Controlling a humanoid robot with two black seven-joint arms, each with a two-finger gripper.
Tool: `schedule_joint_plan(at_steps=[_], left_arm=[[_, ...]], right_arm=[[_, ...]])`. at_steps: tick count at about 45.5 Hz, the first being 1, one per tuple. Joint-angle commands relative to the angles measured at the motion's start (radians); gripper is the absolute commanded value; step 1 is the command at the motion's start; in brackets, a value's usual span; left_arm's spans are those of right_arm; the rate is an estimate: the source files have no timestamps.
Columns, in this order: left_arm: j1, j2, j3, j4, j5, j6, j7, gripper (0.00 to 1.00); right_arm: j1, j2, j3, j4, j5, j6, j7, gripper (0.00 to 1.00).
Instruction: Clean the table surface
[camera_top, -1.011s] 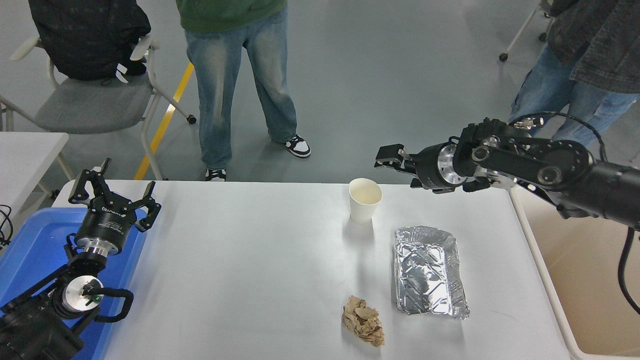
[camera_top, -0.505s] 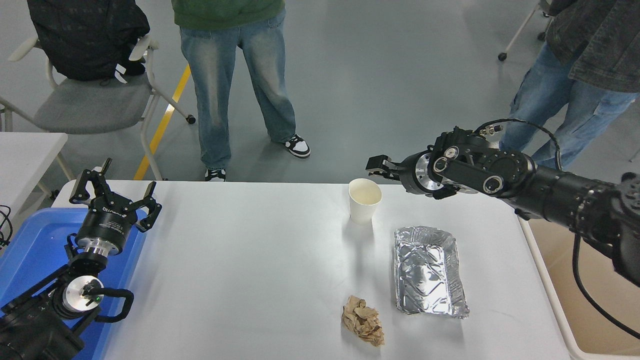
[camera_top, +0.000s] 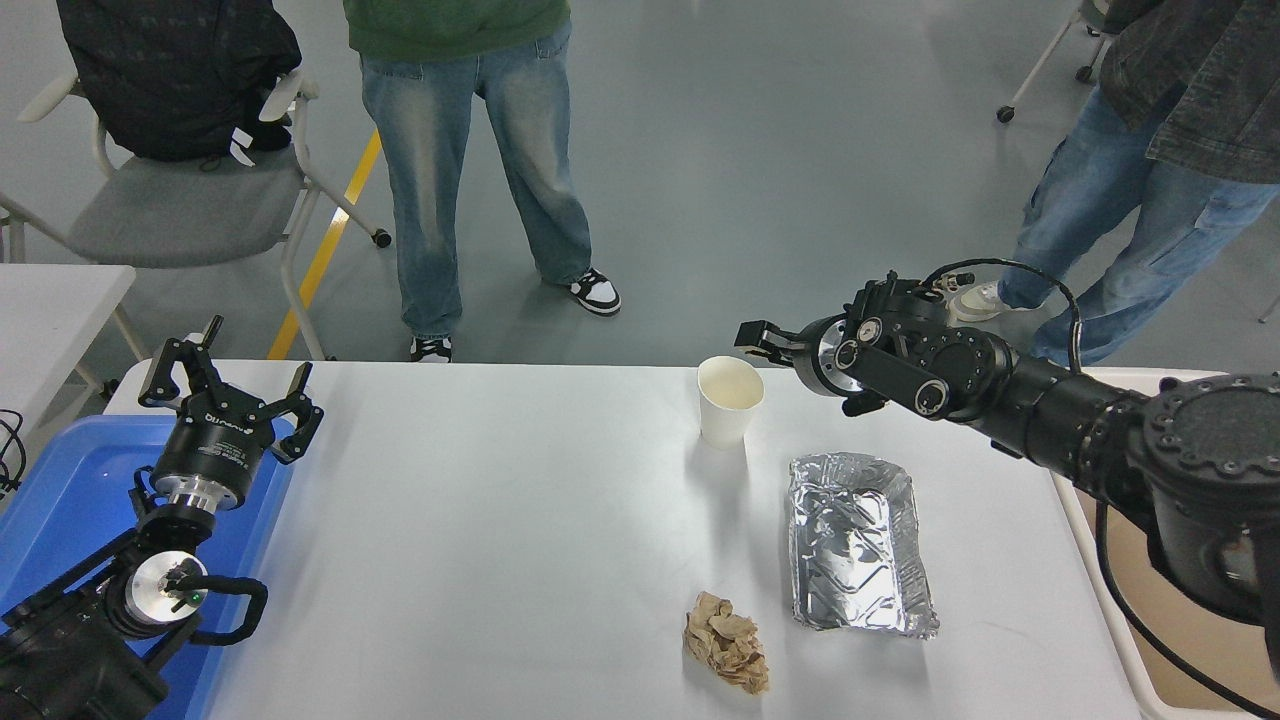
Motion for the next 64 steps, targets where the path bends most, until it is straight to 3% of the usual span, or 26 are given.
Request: schedule_joint_plan(at_steps=[1,21,35,64], left_arm=[[0.000,0.001,0.000,0.000,0.000,0.000,0.000,0.99],[0.000,0.000,0.000,0.000,0.000,0.000,0.000,0.99],[0.000,0.001,0.000,0.000,0.000,0.000,0.000,0.99],[0.000,0.000,0.000,0.000,0.000,0.000,0.000,0.99]], right_arm=[[-0.029,0.007,0.006,-0.021,-0.004,-0.036,0.003,1.00],[-0.006,0.007,0.021,0.104,-0.007,-0.079,0.053,0.99],[-0.016,0.007,0.011,0.109,-0.116,-0.115,0.072,0.98],[-0.083,0.007,0.002,0.110,-0.140,-0.126,0.103,0.98]])
